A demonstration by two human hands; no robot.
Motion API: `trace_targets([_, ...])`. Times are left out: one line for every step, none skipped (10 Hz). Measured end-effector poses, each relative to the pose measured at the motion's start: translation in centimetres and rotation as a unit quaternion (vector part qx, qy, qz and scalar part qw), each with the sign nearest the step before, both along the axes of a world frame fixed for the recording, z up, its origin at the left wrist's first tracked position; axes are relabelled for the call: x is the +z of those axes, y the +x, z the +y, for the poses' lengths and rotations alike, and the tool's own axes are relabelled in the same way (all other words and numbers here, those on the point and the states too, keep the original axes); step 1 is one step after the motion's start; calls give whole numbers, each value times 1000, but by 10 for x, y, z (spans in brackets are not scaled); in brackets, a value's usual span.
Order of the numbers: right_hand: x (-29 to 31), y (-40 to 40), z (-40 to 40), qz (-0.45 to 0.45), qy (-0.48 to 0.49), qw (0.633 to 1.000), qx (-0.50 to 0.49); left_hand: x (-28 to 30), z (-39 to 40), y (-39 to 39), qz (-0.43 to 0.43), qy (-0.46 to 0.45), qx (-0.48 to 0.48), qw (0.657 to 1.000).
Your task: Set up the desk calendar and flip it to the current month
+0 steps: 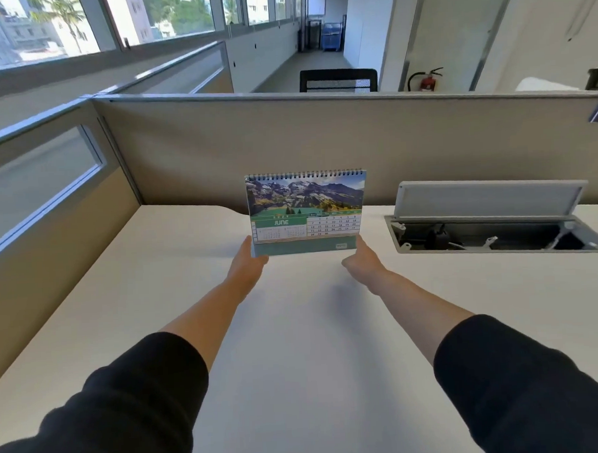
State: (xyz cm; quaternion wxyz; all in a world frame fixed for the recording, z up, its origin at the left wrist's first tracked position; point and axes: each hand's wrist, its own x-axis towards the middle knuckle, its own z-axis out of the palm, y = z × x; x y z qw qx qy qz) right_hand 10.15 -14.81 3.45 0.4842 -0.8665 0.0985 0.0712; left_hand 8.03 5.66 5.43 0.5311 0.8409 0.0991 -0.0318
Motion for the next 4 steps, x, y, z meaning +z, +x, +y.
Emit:
trace_targets([-4, 2, 1, -8, -1, 1000, -9, -2, -2, 2, 0, 22, 14, 1000])
trace_targets([-4, 5, 3, -16, 13, 1000, -24, -5, -4, 11, 9, 12, 43, 999])
trace_targets([-8, 10, 1, -25, 24, 999, -33, -13, -2, 19, 28, -13, 64, 997])
trace_targets([-10, 11, 1, -33, 12, 999, -31, -18, -2, 23, 38, -29, 69, 996])
